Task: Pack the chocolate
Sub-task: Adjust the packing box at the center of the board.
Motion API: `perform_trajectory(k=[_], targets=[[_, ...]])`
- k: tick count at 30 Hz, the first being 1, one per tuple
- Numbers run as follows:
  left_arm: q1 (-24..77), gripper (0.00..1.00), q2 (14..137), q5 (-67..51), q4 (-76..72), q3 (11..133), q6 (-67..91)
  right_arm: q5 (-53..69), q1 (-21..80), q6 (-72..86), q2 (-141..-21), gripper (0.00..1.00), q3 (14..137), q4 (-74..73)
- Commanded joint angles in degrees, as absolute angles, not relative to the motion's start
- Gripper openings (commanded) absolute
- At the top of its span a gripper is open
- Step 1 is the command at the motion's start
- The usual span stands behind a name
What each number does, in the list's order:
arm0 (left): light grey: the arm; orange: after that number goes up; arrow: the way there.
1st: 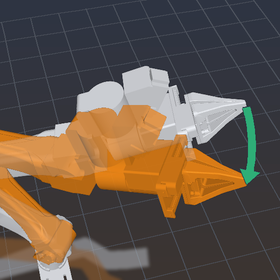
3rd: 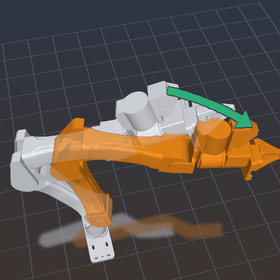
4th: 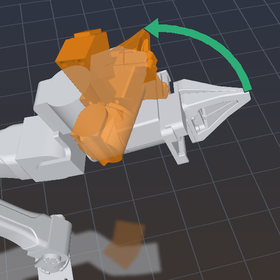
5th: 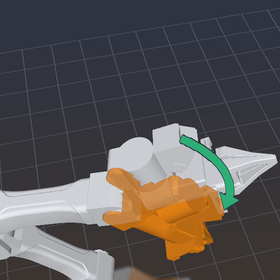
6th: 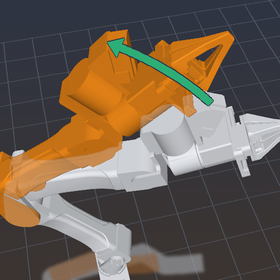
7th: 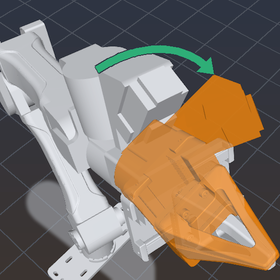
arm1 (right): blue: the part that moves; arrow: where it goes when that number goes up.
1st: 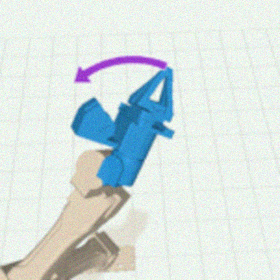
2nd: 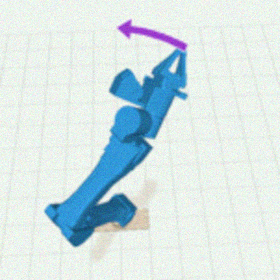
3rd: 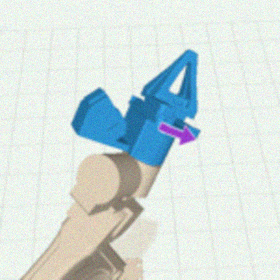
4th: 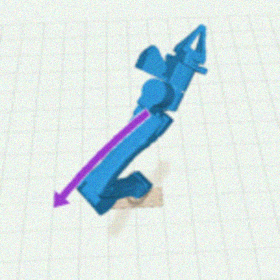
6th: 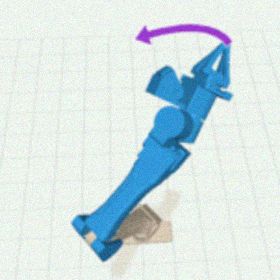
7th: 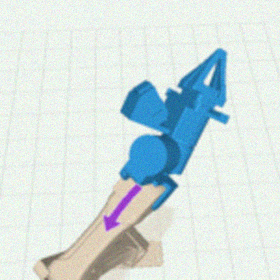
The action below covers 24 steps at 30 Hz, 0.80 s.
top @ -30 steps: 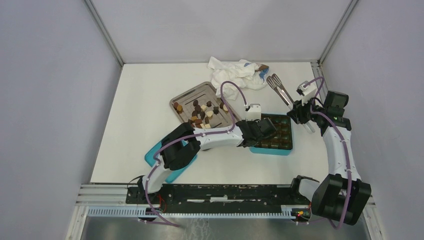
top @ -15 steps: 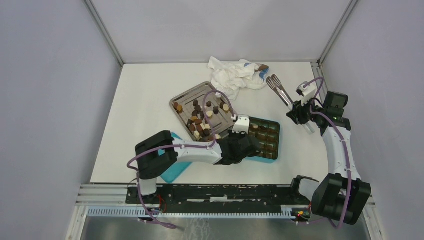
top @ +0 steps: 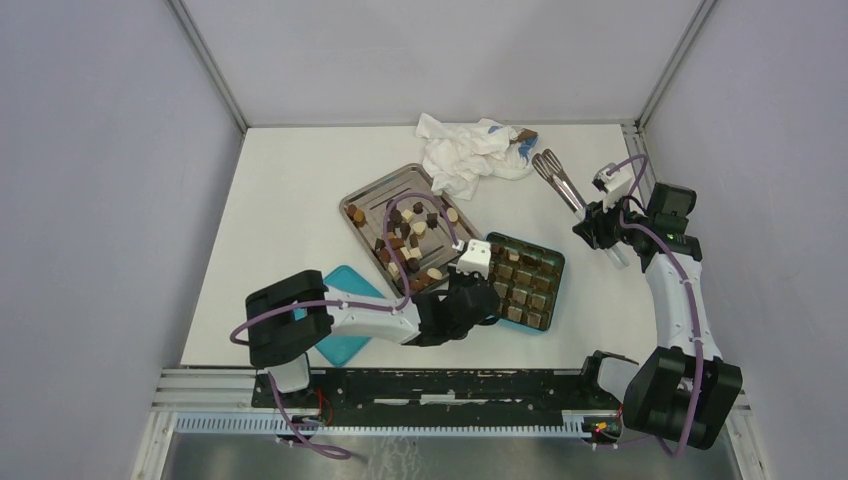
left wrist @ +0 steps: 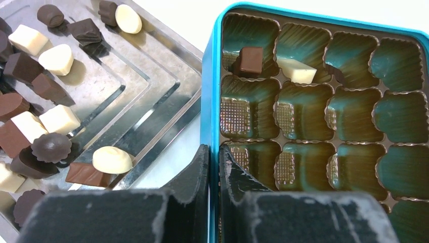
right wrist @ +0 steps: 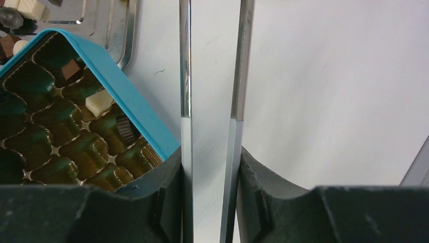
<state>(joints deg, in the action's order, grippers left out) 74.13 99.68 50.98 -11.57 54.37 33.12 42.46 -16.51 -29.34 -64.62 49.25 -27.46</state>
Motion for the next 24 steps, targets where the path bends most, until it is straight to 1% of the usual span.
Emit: perform_trajectory(k=[1,9,13,20,24], targets=[[75.03,0.02,95.08,55.1,-24.36,52.92,28.52,44.21,-16.58,-28.83,-64.69,0.4,49.37,-25.31],[77.51,0.02,93.42,56.52,-32.09,49.82,20.69,44.3,-16.55,-28.74,-65.13,0.39,49.22,-25.31],[78.09,0.02,93.26,57.22,-33.35,49.57,18.53,44.3,-16.53,-28.66,-65.52,0.39,49.22,-25.33],[77.89,0.02,94.71,56.73,-32.73,49.84,21.47,44.29,-16.55,-28.56,-65.64,0.39,49.13,-25.17],[76.48,0.02,96.91,52.71,-27.94,52.62,26.5,44.22,-16.58,-28.52,-65.75,0.39,49.13,-25.22]])
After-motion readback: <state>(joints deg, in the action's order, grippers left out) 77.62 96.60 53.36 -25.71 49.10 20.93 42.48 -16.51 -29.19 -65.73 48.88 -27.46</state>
